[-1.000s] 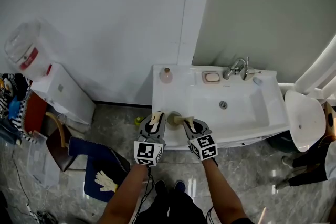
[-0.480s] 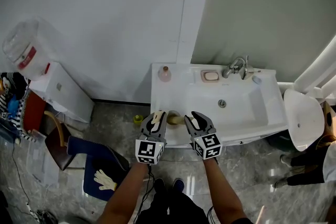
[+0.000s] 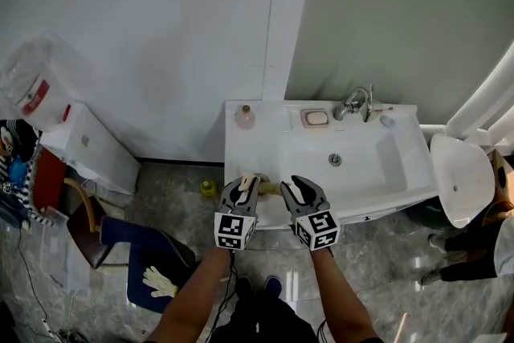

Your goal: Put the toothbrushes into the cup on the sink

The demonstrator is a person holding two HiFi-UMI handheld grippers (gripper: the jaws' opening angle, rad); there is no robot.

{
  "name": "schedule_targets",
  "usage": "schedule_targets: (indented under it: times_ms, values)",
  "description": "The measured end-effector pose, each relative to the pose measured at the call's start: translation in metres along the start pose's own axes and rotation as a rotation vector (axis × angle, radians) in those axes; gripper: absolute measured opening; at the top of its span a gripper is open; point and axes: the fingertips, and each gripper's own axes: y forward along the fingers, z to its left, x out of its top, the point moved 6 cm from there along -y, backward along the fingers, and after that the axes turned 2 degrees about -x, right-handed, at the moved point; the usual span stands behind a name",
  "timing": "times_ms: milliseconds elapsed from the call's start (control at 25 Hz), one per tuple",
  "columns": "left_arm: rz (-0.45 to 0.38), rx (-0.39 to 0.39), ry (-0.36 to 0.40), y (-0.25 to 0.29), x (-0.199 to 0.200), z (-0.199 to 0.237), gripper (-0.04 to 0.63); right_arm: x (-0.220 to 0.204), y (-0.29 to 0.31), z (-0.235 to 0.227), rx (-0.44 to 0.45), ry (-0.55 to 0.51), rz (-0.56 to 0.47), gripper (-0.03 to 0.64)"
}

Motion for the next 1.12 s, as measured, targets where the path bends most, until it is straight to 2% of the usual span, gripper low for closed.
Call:
schedule_targets:
  times_ms: [120, 240, 760, 1120]
  values:
    - [-0.008, -0.004, -0.005, 0.004, -0.002, 0.000, 0.064, -0.002, -0.003, -0.003, -0.001, 0.003, 0.002, 0.135]
    - [-0.029, -0.009, -0.003, 0.005, 0.002, 0.000, 0.112, -0.003, -0.003, -0.006, -0.005, 0.006, 0.003, 0.135]
    - [-0.143, 0.054, -0.036, -0.029, 0.040, 0.013, 0.112, 0.013, -0.005, 0.000, -0.003, 0.002, -0.025, 0.136]
    - [-0.175, 0.125, -0.007, -0.069, 0.077, 0.018, 0.112, 0.037, -0.026, 0.012, -0.016, 0.030, -0.060, 0.136]
